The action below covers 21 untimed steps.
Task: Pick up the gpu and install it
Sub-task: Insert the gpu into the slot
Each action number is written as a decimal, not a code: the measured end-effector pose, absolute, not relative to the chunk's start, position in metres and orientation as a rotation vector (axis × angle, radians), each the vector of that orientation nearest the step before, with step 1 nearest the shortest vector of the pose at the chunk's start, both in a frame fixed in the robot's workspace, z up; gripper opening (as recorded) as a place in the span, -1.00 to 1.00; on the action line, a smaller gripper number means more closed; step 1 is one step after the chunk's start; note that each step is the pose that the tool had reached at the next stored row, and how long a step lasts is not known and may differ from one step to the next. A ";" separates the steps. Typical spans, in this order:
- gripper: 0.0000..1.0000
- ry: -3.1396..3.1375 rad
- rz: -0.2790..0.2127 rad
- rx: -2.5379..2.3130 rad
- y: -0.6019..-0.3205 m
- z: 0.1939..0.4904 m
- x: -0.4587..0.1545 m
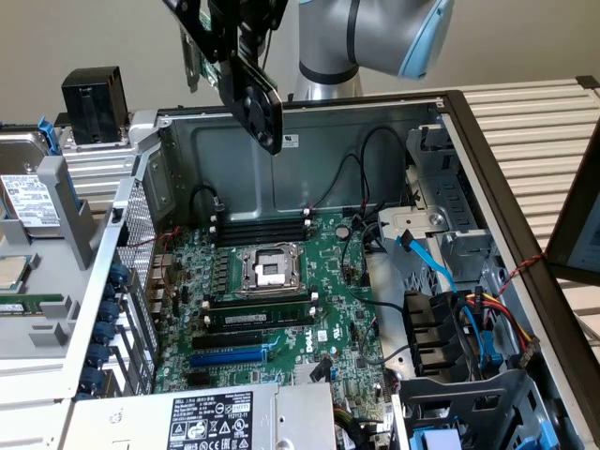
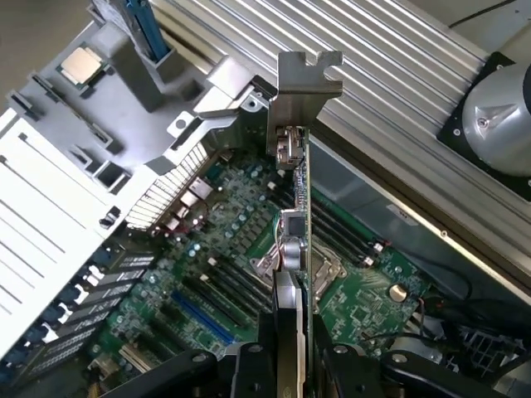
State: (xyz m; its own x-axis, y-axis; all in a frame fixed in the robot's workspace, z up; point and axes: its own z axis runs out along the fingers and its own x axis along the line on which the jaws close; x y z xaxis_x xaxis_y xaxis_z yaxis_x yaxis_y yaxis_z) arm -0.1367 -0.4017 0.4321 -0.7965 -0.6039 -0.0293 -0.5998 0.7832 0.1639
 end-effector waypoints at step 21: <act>-0.45 -2.675 -0.244 1.519 -0.402 0.431 -0.137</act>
